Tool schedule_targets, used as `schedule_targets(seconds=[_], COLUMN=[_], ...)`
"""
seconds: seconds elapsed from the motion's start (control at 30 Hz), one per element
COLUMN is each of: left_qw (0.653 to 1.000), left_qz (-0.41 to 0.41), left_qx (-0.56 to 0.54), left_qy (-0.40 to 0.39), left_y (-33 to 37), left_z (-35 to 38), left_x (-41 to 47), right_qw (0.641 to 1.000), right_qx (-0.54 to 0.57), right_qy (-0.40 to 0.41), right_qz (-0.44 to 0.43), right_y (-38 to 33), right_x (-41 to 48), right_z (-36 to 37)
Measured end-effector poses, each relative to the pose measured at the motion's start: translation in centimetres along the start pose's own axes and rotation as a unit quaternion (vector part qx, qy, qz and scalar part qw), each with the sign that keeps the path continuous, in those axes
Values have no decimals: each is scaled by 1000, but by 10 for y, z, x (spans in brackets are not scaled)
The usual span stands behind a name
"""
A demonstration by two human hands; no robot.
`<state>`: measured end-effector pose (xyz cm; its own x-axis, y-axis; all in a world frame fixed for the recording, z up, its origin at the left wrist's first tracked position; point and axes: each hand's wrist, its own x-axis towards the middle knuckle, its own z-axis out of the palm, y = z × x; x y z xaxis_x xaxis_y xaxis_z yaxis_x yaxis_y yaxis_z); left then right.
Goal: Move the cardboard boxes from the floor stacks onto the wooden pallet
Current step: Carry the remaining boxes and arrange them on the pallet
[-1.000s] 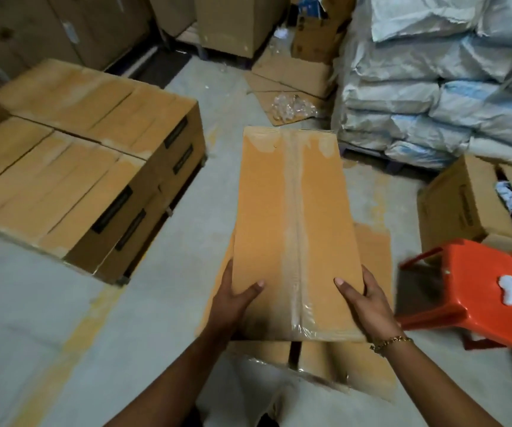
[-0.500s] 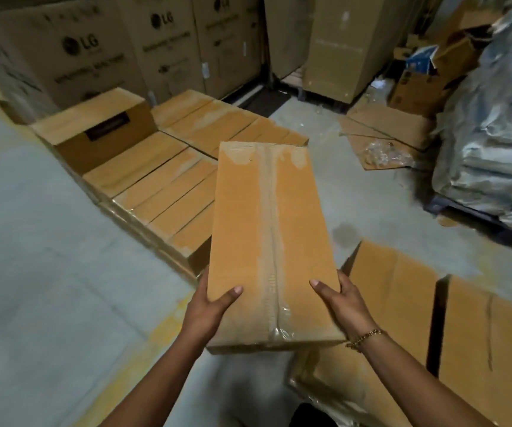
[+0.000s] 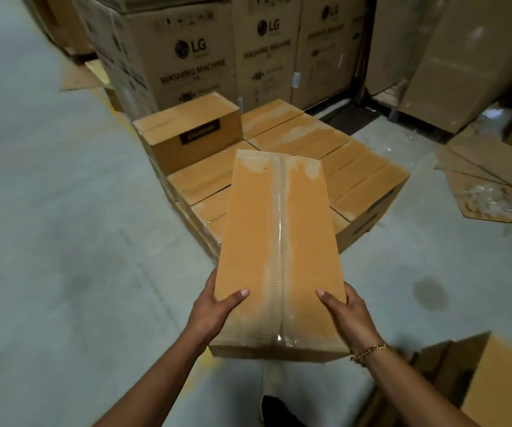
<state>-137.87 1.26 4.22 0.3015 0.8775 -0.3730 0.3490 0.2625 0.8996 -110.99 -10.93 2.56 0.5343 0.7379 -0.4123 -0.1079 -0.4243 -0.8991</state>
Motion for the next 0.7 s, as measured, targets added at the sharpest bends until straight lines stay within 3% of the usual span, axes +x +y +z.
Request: schedule_targets(seconds=[0.33,0.7], left_qw=[1000,996], left_qz=[-22,-33], left_qx=[4,31], left_qy=[12,-71], left_y=[43,50], left_z=[-84,-216], left_x=[159,339], right_qw=[999,998], right_qx=[-11,4], right_qy=[-45,39], right_qz=[8,57], right_y=[-90,-130], right_x=[137,232], right_z=[105,268])
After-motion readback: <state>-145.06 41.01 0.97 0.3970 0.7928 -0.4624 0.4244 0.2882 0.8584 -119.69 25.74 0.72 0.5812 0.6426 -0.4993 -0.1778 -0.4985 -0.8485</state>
